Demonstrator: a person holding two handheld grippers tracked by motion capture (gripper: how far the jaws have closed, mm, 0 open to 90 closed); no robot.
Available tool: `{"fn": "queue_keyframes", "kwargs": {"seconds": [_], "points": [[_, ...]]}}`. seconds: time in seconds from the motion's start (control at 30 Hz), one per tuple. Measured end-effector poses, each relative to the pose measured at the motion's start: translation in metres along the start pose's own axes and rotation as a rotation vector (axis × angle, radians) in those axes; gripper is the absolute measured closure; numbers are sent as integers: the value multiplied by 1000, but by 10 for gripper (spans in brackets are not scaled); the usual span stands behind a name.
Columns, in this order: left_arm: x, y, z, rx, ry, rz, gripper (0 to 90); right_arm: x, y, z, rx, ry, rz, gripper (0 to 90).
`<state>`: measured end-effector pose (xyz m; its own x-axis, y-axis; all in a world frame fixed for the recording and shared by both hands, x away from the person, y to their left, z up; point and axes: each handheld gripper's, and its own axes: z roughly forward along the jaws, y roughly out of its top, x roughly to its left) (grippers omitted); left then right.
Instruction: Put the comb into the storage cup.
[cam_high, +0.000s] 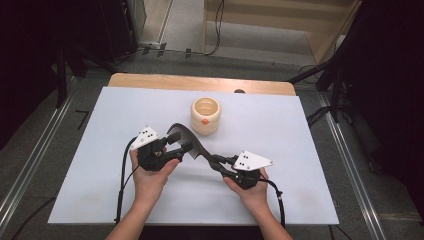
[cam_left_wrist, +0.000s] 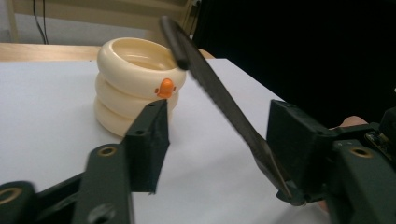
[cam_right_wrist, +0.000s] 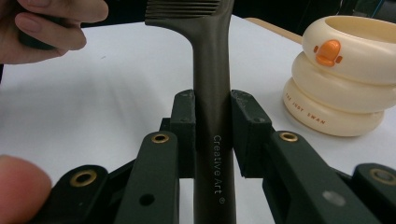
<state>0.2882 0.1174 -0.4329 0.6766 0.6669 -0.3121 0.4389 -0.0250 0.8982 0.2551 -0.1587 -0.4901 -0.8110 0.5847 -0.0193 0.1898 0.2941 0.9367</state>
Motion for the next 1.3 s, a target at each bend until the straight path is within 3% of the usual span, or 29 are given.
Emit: {"fn": "queue_keyframes", "kwargs": {"seconds": [0.27,0.33,0.53,0.7,0.77,0.8,0.87,0.9,0.93,1.0,1.03,1.07,1.13,1.3], "points": [[-2,3,6,7,6,-32,584,5,-1,3,-11,-4,-10,709],[0,3,6,10,-12,-40,647,6,-1,3,-11,-10,-13,709],[3,2,5,15,-57,-71,714,9,-2,5,-17,-23,-18,709],[9,3,6,19,-112,-116,757,9,-3,7,-18,-29,-18,708],[10,3,6,11,-153,-132,785,9,-4,8,-22,-30,-16,707],[10,4,6,5,-193,-144,810,10,-4,9,-20,-29,-17,706],[9,5,6,-9,-233,-138,838,10,-4,11,-18,-26,-18,698],[7,5,6,-14,-228,-121,841,9,-4,12,-26,-23,12,595],[6,6,5,-23,-223,-111,841,9,-4,12,-26,-23,12,595],[7,7,2,-39,-215,-95,841,5,-4,9,-31,-25,48,424],[6,9,1,-44,-206,-86,841,5,-4,9,-31,-25,48,424],[6,10,-1,-44,-201,-72,841,1,-4,5,-41,-16,77,327],[6,11,-3,-48,-191,-53,841,0,-4,3,-46,-8,89,297],[6,13,-6,-56,-187,-28,841,-6,-3,-8,-81,-21,119,21]]}}
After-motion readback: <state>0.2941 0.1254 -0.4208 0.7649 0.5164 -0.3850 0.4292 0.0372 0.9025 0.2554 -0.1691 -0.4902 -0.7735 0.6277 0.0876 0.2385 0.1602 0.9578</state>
